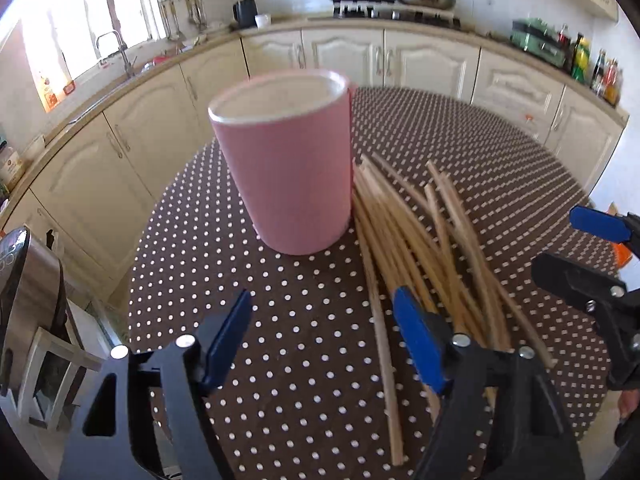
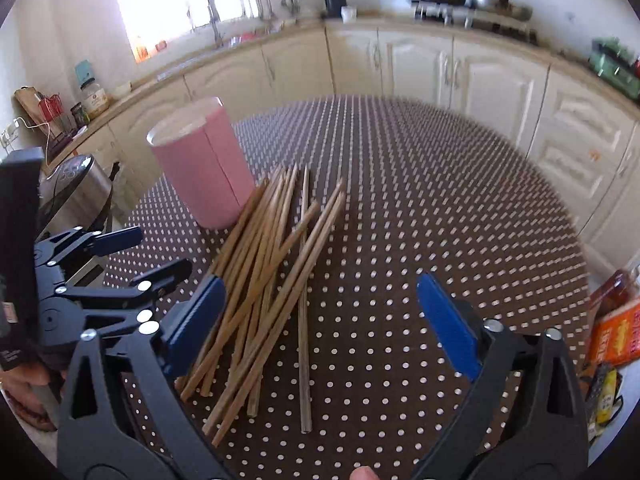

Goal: Organize utensils
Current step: 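Move both grippers down toward the pile of wooden chopsticks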

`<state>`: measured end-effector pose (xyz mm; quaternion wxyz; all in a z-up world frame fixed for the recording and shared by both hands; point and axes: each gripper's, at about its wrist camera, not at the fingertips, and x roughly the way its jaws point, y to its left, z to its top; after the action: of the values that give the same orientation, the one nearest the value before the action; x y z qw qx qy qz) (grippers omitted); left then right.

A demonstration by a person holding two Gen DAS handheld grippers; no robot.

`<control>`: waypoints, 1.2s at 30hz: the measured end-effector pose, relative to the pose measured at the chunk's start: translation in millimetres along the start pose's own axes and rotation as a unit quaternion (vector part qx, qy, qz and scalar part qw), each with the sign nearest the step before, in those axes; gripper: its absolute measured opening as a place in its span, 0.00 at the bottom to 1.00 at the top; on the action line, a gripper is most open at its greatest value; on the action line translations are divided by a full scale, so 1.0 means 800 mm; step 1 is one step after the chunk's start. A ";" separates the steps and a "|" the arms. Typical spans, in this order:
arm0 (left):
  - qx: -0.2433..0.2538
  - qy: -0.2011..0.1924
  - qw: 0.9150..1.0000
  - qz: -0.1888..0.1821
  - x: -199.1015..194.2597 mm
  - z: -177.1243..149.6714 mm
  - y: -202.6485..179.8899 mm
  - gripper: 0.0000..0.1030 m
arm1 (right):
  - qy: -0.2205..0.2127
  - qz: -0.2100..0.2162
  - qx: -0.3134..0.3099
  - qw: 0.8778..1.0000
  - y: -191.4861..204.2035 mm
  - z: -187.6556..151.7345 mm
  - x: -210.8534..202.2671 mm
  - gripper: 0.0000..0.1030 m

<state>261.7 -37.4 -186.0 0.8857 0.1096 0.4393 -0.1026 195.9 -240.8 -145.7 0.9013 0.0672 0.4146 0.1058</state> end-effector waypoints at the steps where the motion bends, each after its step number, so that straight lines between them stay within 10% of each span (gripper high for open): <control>1: 0.001 0.008 1.000 -0.001 0.006 0.003 0.001 0.69 | 0.010 0.006 0.002 1.000 -0.004 0.002 0.007 0.87; 23: 0.008 0.052 0.999 -0.010 0.058 0.037 0.006 0.68 | 0.137 0.007 -0.076 0.988 0.011 0.021 0.077 0.56; 28: 0.009 0.060 0.997 -0.043 0.062 0.054 0.004 0.41 | 0.160 0.022 -0.089 0.983 0.016 0.024 0.078 0.52; 36: -0.004 0.060 0.997 -0.049 0.069 0.059 0.002 0.26 | 0.166 0.032 -0.097 0.981 0.010 0.010 0.056 0.45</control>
<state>330.4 -54.0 -202.0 0.8520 0.0903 0.4971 -0.1372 229.2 -222.1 -172.0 0.8182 -0.0258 0.5443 0.1835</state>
